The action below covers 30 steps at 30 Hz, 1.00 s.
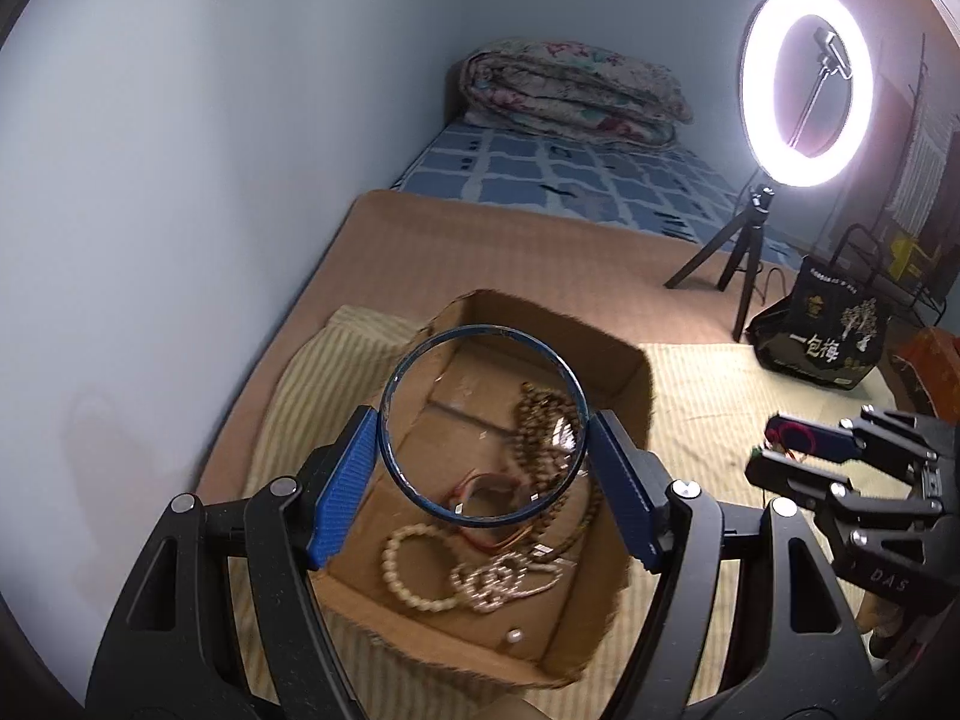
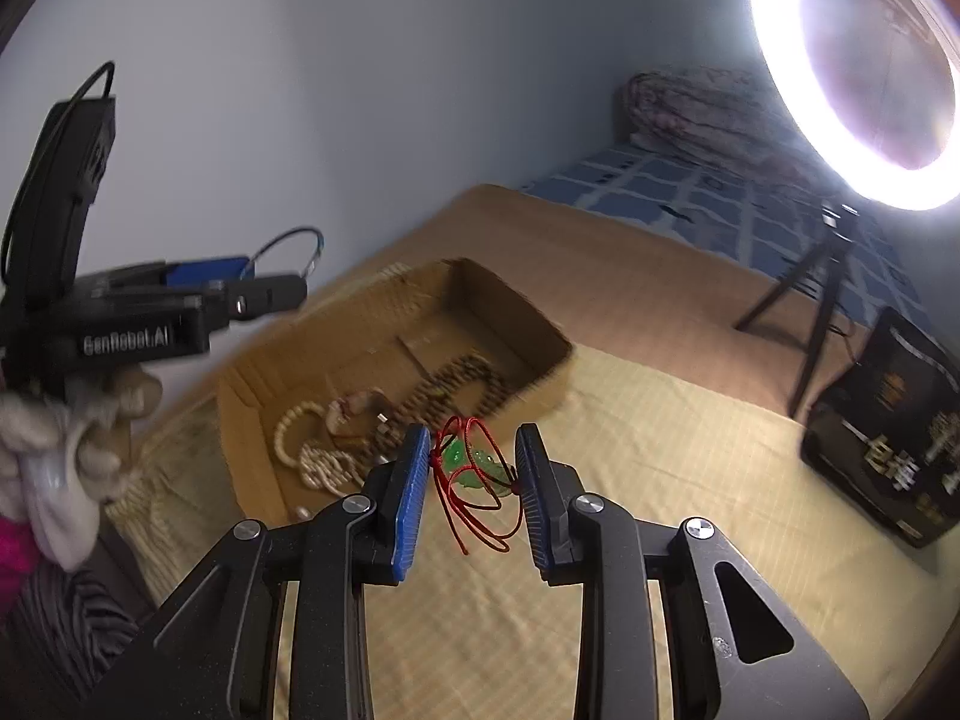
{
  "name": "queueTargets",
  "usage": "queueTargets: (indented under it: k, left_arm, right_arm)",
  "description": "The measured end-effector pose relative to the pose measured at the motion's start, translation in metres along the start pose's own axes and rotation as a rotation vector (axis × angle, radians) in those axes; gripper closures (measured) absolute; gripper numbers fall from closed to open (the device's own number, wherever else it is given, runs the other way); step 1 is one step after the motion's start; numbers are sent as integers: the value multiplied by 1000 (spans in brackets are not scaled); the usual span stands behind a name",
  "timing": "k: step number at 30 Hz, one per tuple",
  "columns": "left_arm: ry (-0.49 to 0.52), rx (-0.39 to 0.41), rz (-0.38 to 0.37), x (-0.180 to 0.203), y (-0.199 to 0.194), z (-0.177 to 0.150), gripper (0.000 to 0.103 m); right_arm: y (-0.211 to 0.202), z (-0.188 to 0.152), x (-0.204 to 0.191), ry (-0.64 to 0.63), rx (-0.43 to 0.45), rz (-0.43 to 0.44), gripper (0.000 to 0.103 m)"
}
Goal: Organize jewelry
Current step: 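Lift the bangle and jade pendant and carry both over the box, then lower the bangle and pendant into the box and open both tools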
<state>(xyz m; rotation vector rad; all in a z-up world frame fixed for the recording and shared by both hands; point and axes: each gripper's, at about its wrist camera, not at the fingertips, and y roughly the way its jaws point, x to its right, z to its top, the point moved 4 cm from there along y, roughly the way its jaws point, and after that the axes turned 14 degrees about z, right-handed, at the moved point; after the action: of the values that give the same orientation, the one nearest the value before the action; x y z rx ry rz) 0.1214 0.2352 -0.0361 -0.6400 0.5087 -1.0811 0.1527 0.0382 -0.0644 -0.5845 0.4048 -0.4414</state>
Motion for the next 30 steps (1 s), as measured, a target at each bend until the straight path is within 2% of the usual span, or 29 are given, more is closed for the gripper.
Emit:
queueTargets:
  k: [12,30]
  left_arm:
    - [7,-50,29,-26,10,-20,30]
    - [28,-82,38,-21,21,-25,30]
  right_arm:
    - [47,12,-19,1,-34,47,76]
    - [70,17,-18,2,-48,58,75]
